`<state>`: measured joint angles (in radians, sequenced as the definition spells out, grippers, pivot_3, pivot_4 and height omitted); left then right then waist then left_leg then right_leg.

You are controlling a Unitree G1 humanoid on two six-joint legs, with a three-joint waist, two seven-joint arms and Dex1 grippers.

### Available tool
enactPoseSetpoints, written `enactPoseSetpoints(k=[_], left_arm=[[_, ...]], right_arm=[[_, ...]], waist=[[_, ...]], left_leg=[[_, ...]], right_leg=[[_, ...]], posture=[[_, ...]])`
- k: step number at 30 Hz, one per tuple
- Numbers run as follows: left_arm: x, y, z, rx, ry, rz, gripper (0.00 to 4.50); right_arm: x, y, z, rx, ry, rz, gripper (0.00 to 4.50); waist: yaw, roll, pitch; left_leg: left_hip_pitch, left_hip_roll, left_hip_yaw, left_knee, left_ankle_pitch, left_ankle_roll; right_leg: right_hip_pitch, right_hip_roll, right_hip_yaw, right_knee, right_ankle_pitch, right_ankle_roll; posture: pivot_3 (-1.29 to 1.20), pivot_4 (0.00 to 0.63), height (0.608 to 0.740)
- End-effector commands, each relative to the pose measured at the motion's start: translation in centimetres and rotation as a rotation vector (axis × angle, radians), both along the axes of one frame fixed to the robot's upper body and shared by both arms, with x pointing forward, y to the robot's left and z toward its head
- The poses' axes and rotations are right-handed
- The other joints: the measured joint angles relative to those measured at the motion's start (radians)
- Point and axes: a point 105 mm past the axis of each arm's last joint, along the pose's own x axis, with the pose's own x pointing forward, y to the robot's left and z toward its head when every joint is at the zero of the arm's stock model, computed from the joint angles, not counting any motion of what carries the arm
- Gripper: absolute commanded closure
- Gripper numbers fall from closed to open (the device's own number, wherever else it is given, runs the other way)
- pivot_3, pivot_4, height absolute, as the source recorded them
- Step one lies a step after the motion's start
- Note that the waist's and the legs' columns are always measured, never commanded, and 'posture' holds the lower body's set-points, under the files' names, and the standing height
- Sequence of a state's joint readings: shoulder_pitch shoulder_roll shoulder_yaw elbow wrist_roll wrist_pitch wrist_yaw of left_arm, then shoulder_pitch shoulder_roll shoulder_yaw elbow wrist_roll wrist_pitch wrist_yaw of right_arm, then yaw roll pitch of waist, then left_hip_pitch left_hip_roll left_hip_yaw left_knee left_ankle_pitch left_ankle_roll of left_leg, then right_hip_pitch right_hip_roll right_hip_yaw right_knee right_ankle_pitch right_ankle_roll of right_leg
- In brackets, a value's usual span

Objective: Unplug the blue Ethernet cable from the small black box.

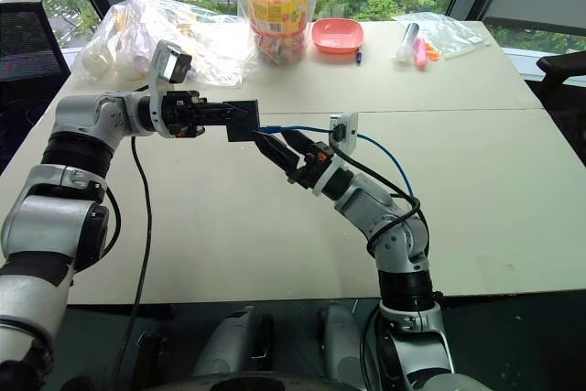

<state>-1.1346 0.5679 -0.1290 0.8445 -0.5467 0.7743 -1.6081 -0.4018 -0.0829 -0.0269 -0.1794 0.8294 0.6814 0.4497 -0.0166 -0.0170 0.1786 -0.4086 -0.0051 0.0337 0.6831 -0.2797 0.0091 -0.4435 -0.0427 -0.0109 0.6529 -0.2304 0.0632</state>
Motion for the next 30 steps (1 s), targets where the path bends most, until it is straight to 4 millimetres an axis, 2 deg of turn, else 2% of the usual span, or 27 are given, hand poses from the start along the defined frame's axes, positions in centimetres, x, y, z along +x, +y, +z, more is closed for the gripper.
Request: enactPoseSetpoints(k=[1, 3, 9, 19, 22, 25, 26, 27, 30], left_arm=[[-0.02, 0.05, 1.46, -0.025, -0.054, -0.005, 4.00], [-0.02, 0.09, 1.44, -0.025, -0.054, -0.004, 4.00], [0.03, 0.27, 1.33, -0.020, -0.053, 0.003, 4.00], [0.03, 0.29, 1.11, -0.016, -0.052, 0.006, 4.00], [0.03, 0.30, 1.11, -0.016, -0.053, 0.007, 4.00], [0.05, 0.29, 1.15, -0.018, -0.054, 0.007, 4.00], [0.06, 0.29, 1.16, -0.019, -0.054, 0.007, 4.00], [0.07, 0.28, 1.16, -0.020, -0.054, 0.007, 4.00], [0.06, 0.25, 1.15, -0.021, -0.053, 0.007, 4.00]], right_arm=[[-0.10, 0.31, 0.89, 0.018, -0.039, 0.010, 0.60], [-0.12, 0.32, 0.95, 0.022, -0.043, 0.012, 1.41], [-0.21, 0.38, 1.19, 0.059, -0.042, 0.021, 4.48], [-0.26, 0.34, 1.01, 0.098, -0.004, 0.034, 4.48], [-0.36, 0.26, 1.07, 0.116, 0.001, 0.046, 3.33], [-0.32, 0.30, 1.10, 0.117, 0.006, 0.050, 1.86], [-0.24, 0.30, 1.10, 0.118, 0.008, 0.048, 1.18], [-0.18, 0.29, 1.12, 0.122, 0.010, 0.044, 0.85], [-0.07, 0.26, 1.14, 0.130, 0.015, 0.037, 0.85]], waist=[[0.000, 0.000, 0.000], [0.000, 0.000, 0.000], [-0.001, 0.000, 0.000], [0.000, 0.000, 0.000], [0.000, 0.000, 0.000], [0.000, 0.000, 0.000], [0.000, 0.000, 0.000], [0.000, 0.000, 0.000], [0.000, 0.000, 0.000]], left_leg=[[0.000, 0.000, 0.000, 0.000, 0.000, 0.000], [0.000, 0.000, 0.000, 0.000, 0.000, 0.000], [0.000, 0.000, 0.000, 0.000, 0.000, 0.000], [0.000, 0.000, 0.000, 0.000, 0.000, 0.000], [0.000, 0.000, 0.000, 0.000, 0.000, 0.000], [0.000, 0.000, 0.000, 0.000, 0.000, 0.000], [0.000, 0.000, 0.000, 0.000, 0.000, 0.000], [0.000, 0.000, 0.000, 0.000, 0.000, 0.000], [0.000, 0.000, 0.000, 0.000, 0.000, 0.000]], right_leg=[[0.000, 0.000, 0.000, 0.000, 0.000, 0.000], [0.000, 0.000, 0.000, 0.000, 0.000, 0.000], [0.000, 0.000, 0.000, 0.000, 0.000, 0.000], [0.000, 0.000, 0.000, 0.000, 0.000, 0.000], [0.000, 0.000, 0.000, 0.000, 0.000, 0.000], [0.000, 0.000, 0.000, 0.000, 0.000, 0.000], [0.000, 0.000, 0.000, 0.000, 0.000, 0.000], [0.000, 0.000, 0.000, 0.000, 0.000, 0.000], [0.000, 0.000, 0.000, 0.000, 0.000, 0.000]], posture=[[0.00, 0.150, 0.740], [0.00, 0.150, 0.740], [0.00, 0.150, 0.740], [0.00, 0.150, 0.740], [0.00, 0.150, 0.740], [0.00, 0.150, 0.740], [0.00, 0.150, 0.740], [0.00, 0.150, 0.740], [0.00, 0.150, 0.740]])
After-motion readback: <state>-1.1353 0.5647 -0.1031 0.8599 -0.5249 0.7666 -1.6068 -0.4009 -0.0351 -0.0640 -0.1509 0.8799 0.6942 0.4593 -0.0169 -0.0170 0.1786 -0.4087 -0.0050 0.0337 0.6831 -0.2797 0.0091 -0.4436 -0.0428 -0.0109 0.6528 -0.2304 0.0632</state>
